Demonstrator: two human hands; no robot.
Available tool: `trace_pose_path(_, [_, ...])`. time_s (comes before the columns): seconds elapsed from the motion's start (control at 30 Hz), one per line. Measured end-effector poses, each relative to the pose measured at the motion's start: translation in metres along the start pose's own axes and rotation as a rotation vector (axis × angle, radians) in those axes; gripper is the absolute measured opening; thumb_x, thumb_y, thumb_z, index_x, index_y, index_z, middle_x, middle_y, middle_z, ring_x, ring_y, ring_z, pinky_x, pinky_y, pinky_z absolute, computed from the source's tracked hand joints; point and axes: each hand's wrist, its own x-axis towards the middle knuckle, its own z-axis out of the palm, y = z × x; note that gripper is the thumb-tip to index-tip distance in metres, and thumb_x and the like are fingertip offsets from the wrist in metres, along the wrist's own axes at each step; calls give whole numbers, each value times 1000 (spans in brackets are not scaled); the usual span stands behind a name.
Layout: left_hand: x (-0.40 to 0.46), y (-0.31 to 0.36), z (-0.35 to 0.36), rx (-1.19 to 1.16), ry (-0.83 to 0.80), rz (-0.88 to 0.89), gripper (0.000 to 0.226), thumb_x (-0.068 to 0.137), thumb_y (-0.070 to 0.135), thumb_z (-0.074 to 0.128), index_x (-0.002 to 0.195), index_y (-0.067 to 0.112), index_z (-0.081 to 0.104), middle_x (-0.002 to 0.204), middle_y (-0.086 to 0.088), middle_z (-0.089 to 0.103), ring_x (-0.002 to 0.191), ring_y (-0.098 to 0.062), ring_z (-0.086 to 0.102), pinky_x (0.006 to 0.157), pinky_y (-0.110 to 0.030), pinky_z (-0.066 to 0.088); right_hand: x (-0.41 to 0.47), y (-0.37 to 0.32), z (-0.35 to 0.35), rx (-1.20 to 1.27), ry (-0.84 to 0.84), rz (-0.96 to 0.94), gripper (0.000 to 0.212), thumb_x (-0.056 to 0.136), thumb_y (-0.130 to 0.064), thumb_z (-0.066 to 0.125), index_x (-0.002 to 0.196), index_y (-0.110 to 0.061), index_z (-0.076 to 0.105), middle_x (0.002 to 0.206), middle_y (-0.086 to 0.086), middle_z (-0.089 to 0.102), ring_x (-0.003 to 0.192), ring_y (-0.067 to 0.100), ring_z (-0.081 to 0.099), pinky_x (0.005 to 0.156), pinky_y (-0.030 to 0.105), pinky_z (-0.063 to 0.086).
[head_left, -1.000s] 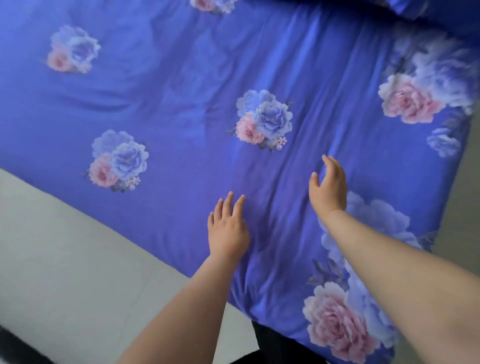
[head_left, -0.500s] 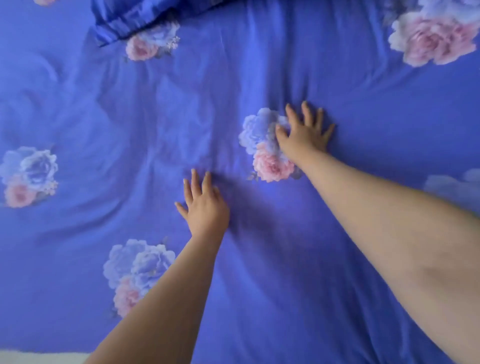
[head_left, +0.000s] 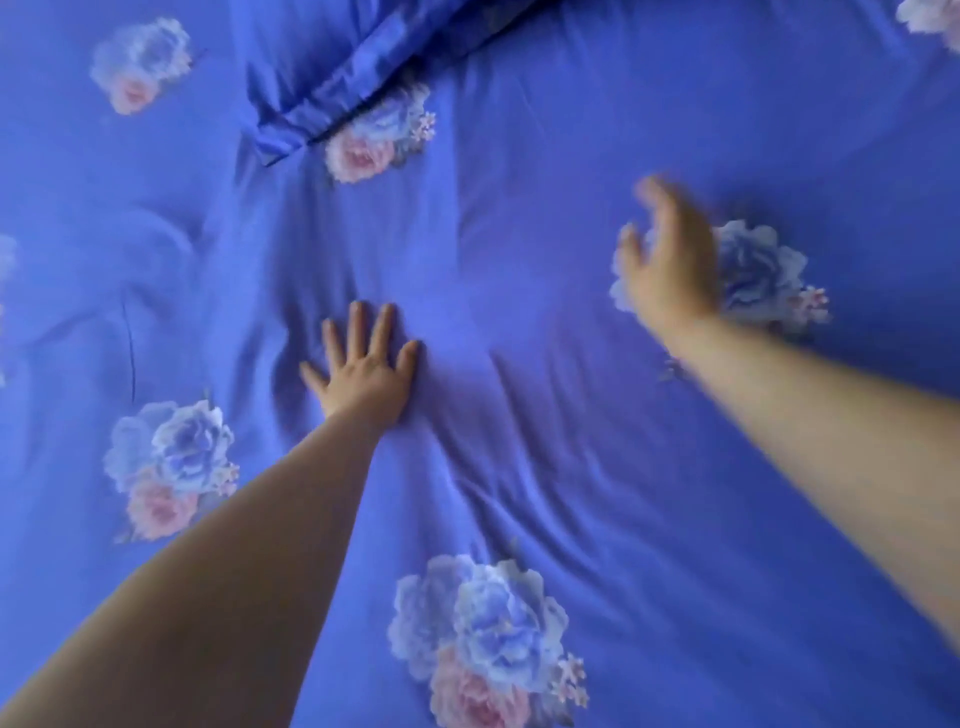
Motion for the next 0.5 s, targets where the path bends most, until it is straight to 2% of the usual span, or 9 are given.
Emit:
trace_pose_path(0.1, [-13, -86, 13, -129, 32, -361, 66, 92, 65, 19, 150, 40, 1, 159, 14, -12, 147, -25, -13, 110, -64, -3, 52, 12, 14, -279, -99, 433, 71, 87, -50, 37, 146, -11, 31, 154, 18, 24, 143, 34, 19, 116, 52, 12])
trace_pose_path(0.17, [-25, -138, 16, -134, -1, -531, 69, 93, 62, 18, 152, 30, 3, 160, 11, -8, 147, -27, -9, 111, -63, -2, 19, -38, 58, -370, -265, 240, 70, 88, -55, 36, 148, -20, 27, 158, 12, 16, 146, 35, 8, 116, 57, 2])
trace_pose_path(0.27, [-21, -146, 2, -210, 60, -592, 65, 95, 50, 24, 152, 19, 15, 161, 3, 2, 147, -28, 0, 115, -55, 5, -131, -146, 118, -214, -516, -348, 68, 85, -57, 46, 146, -28, 34, 157, 4, 24, 146, 32, 13, 115, 58, 2])
trace_pose_path(0.3, [-16, -130, -4, -241, 143, -502, 58, 98, 41, 28, 151, 20, 21, 161, 2, 5, 147, -27, 4, 115, -53, 8, -195, -175, 117, -140, -638, -523, 68, 84, -59, 45, 145, -30, 35, 156, 1, 25, 146, 30, 13, 115, 57, 1])
trace_pose_path(0.37, [-10, -84, -12, -194, 218, -104, 53, 99, 35, 36, 150, 27, 23, 161, 1, 8, 147, -23, 7, 116, -49, 13, -287, -208, 89, -70, -1035, -825, 66, 88, -60, 39, 147, -31, 31, 158, -4, 21, 147, 25, 6, 115, 54, -5])
trace_pose_path(0.4, [-11, -60, -13, -130, 191, 105, 54, 99, 38, 38, 150, 31, 21, 161, 3, 6, 148, -21, 6, 116, -49, 11, -308, -211, 75, 2, -1244, -926, 61, 91, -58, 40, 144, -28, 37, 156, -4, 26, 147, 24, 10, 116, 53, -3])
trace_pose_path(0.43, [-12, -43, -11, -69, 133, 248, 56, 98, 44, 37, 150, 37, 17, 160, 7, 3, 148, -20, 2, 116, -50, 7, -310, -212, 64, 143, -1373, -983, 51, 93, -51, 45, 134, -21, 52, 147, 1, 42, 142, 25, 27, 116, 53, 11])
trace_pose_path(0.47, [-15, -32, -9, -11, 71, 330, 57, 97, 50, 36, 149, 42, 12, 160, 11, -1, 148, -18, -3, 115, -52, 3, -300, -208, 59, 293, -1338, -1030, 36, 94, -41, 53, 113, -14, 66, 126, 8, 62, 123, 29, 51, 108, 51, 32])
trace_pose_path(0.5, [-14, -32, -6, 37, 24, 369, 59, 96, 54, 34, 148, 45, 9, 159, 14, -5, 148, -18, -6, 114, -54, 1, -282, -203, 58, 382, -1157, -995, 25, 93, -31, 57, 93, -10, 71, 101, 10, 70, 98, 32, 63, 91, 46, 47])
